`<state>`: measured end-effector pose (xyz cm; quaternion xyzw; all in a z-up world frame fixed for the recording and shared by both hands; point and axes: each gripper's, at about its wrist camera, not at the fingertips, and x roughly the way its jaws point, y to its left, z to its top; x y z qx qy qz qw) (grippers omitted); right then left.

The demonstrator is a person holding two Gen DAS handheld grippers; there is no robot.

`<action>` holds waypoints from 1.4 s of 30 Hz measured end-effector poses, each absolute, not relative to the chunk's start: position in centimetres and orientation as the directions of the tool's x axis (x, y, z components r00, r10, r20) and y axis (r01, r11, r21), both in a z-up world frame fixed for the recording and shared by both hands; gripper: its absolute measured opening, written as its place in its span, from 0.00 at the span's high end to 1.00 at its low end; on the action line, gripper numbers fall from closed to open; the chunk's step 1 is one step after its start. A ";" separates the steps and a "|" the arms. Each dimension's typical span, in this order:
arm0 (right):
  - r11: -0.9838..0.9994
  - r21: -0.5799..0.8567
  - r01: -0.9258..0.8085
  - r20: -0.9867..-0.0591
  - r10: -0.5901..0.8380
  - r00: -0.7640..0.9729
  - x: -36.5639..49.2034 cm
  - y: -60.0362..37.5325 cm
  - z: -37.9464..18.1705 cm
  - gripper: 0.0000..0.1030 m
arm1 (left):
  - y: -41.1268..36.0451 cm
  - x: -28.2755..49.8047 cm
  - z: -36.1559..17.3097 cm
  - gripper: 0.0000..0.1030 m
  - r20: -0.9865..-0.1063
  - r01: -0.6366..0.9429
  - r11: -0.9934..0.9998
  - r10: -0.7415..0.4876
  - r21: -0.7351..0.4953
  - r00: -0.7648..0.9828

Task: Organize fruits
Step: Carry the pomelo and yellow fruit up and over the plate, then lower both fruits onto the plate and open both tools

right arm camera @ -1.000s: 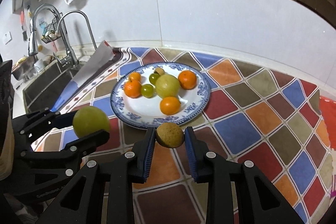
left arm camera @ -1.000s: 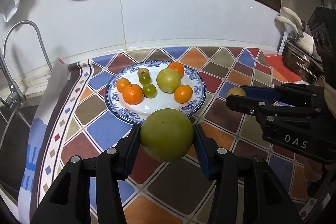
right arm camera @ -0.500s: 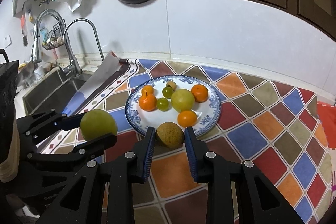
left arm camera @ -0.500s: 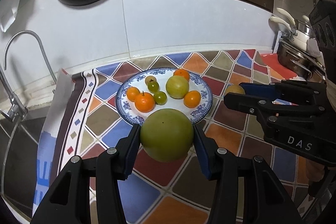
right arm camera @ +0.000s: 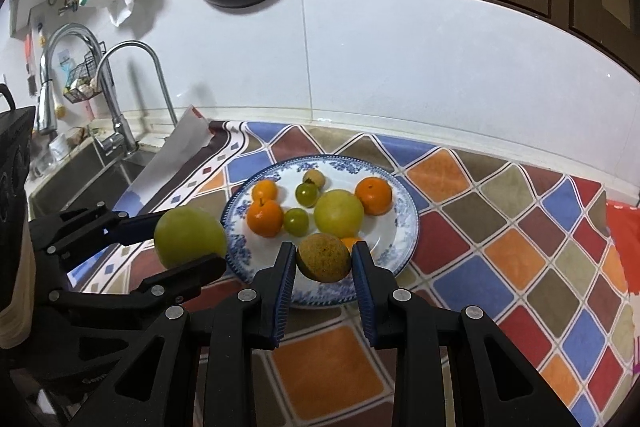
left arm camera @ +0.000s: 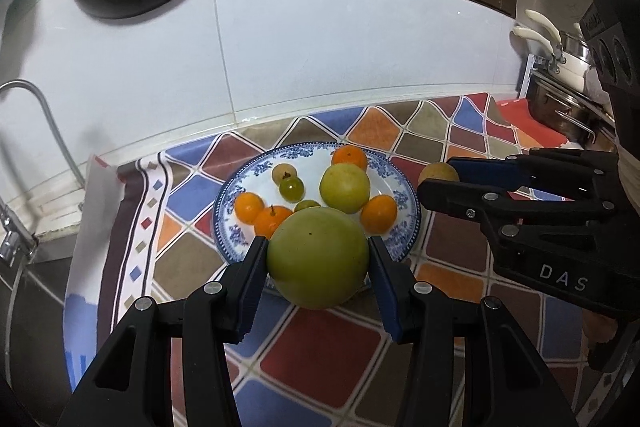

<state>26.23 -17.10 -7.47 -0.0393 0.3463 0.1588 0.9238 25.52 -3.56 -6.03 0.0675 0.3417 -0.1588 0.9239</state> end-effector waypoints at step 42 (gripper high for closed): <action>0.954 0.060 -0.294 -0.729 0.243 0.640 34.5 -18.9 -13.0 0.59 | -5.9 30.5 -9.3 0.45 -0.688 0.341 0.937 -0.201 0.071 0.697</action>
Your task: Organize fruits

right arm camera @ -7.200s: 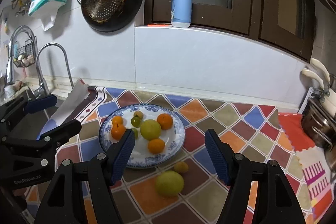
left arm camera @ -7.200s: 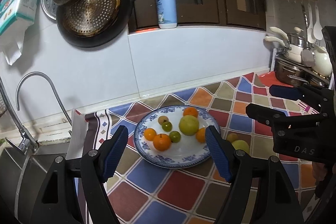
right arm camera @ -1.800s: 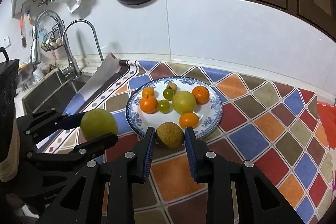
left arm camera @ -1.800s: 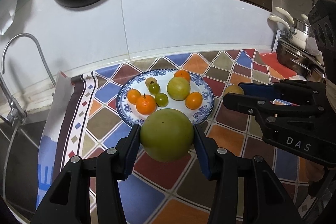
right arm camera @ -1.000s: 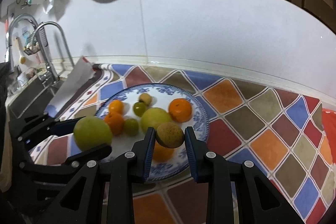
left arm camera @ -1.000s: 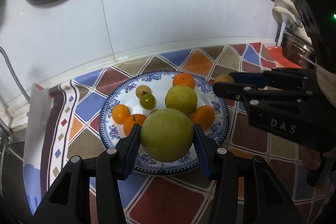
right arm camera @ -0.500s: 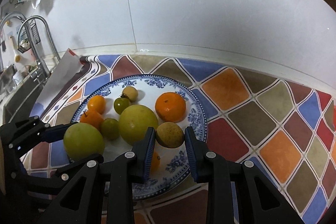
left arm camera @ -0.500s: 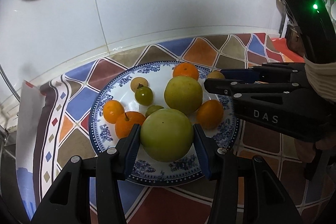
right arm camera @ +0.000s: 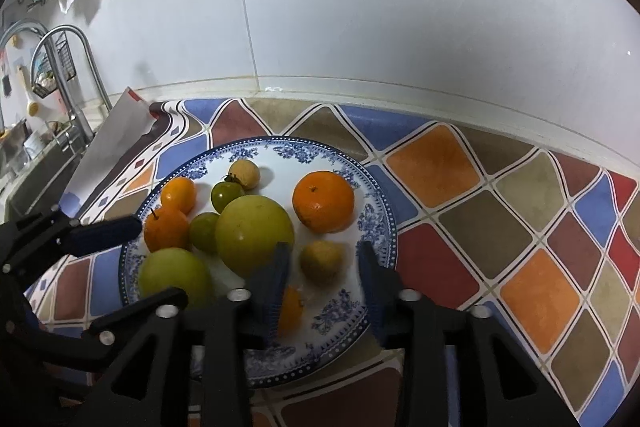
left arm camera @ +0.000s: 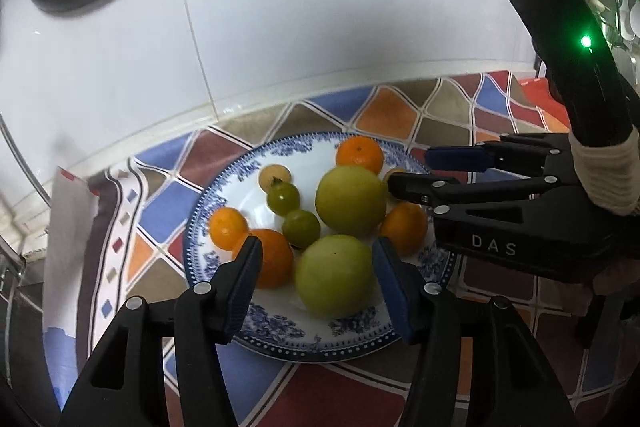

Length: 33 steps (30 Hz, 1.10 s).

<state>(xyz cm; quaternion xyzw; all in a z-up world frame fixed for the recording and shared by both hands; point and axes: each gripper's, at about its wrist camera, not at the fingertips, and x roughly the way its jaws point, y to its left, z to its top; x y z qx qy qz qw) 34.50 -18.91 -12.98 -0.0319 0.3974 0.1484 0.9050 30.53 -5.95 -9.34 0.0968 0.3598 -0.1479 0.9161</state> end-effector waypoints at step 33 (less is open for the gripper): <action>0.998 -0.008 -0.056 -0.611 0.040 0.790 16.7 -17.8 -3.6 0.32 | 0.1 16.5 -1.7 0.10 -0.519 0.221 0.972 -0.151 0.076 0.841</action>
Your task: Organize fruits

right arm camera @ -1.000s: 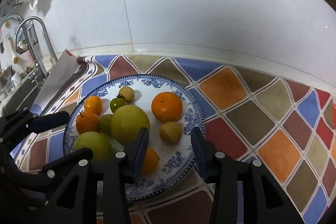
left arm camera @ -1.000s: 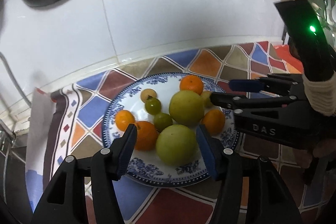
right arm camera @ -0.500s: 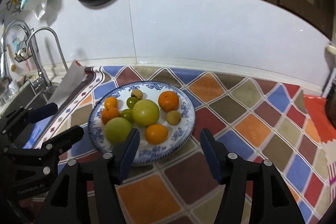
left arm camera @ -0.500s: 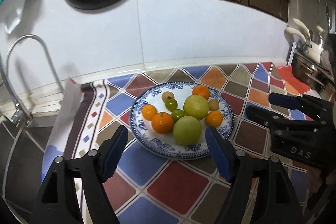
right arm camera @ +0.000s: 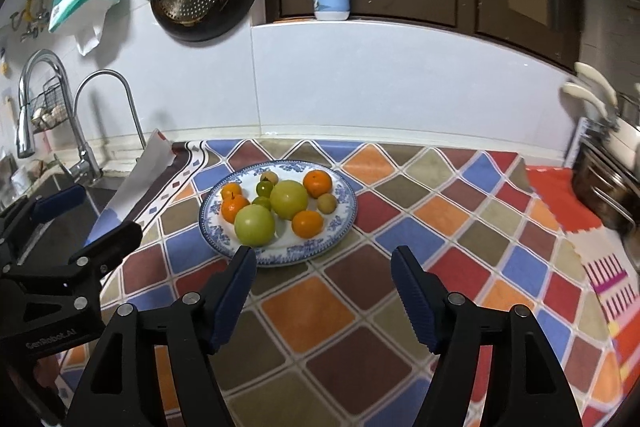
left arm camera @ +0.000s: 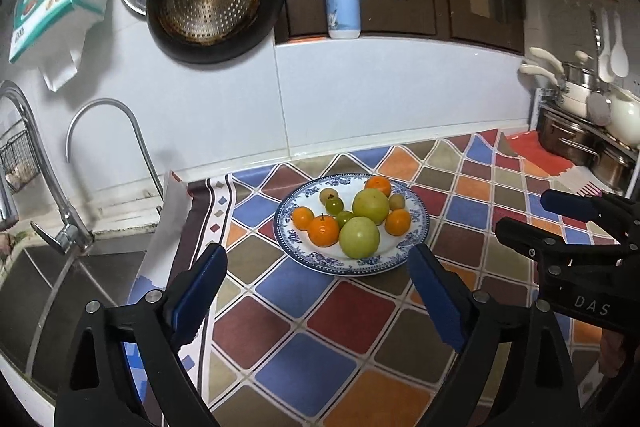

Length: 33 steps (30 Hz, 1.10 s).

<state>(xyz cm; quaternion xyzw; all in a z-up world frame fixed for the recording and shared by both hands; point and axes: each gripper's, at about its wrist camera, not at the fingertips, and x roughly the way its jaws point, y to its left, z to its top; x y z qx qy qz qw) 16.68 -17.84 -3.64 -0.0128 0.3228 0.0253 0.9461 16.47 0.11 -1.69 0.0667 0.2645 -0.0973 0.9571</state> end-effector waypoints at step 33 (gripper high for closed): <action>0.995 -0.030 -0.094 -0.528 0.064 0.847 0.1 -18.4 0.5 0.23 | -1.2 -0.6 1.7 0.00 -0.434 0.098 0.992 -0.054 0.079 0.899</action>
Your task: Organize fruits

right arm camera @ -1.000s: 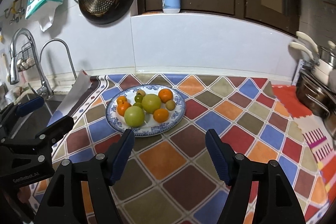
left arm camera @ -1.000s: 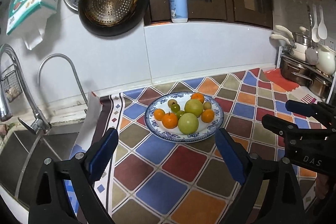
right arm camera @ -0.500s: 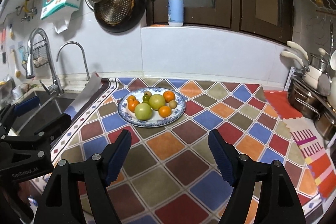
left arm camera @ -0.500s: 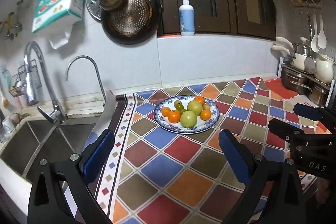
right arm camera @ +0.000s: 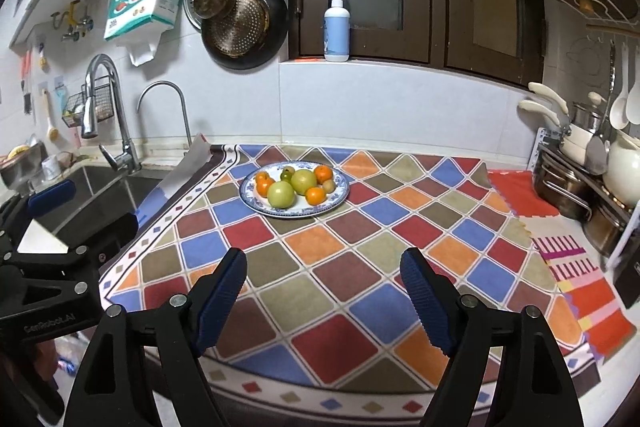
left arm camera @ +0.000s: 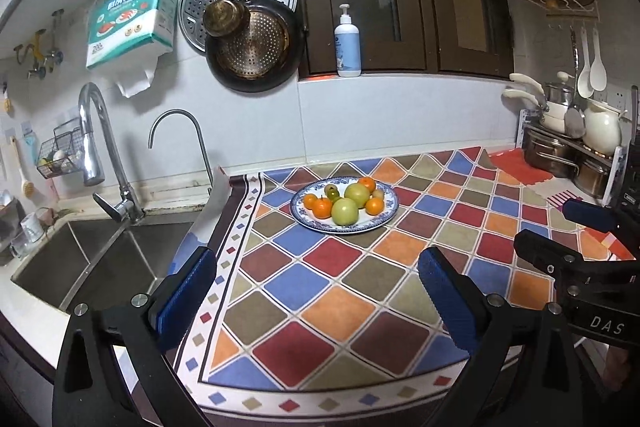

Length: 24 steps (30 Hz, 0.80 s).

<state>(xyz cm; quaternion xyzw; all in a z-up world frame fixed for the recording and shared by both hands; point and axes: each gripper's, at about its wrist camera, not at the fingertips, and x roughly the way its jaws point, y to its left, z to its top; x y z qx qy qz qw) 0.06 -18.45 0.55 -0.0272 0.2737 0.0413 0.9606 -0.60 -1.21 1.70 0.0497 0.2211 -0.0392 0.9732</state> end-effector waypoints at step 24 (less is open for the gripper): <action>0.994 -0.025 -0.107 -0.494 0.081 0.866 -4.2 -19.9 1.4 0.23 | -2.8 -4.8 2.8 0.00 -0.405 0.067 0.991 -0.015 0.114 0.914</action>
